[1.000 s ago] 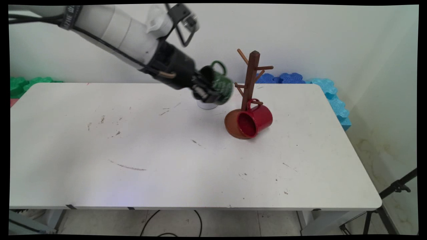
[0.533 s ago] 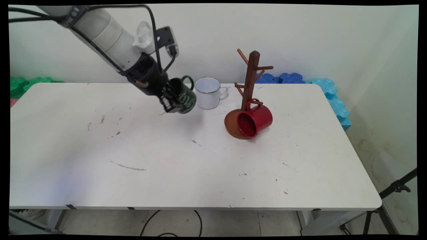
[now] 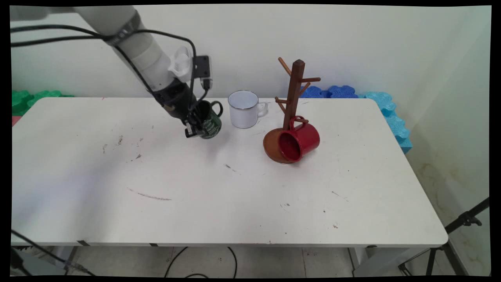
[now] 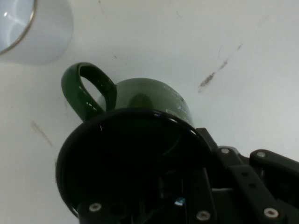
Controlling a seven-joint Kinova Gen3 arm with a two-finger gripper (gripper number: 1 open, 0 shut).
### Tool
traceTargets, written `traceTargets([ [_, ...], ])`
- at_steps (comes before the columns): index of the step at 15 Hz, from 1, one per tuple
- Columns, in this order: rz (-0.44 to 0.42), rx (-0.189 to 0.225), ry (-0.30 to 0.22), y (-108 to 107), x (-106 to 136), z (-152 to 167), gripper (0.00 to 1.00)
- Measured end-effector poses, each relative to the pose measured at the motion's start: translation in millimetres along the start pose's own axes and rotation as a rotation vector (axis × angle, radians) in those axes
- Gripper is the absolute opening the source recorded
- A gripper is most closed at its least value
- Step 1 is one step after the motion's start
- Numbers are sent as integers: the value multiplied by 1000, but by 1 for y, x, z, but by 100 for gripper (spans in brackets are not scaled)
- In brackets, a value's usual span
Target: Place the picked object on the table
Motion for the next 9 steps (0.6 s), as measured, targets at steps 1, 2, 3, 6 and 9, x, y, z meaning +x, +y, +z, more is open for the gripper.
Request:
traceTargets([
  [1,17,-5,-8,-2,2,5,0],
  [2,37,-12,-16,-4,4,11,0],
  [3,59,-18,-24,-7,7,18,0],
  [6,103,-33,-43,-13,14,34,0],
  [9,136,-47,-58,-18,20,49,0],
])
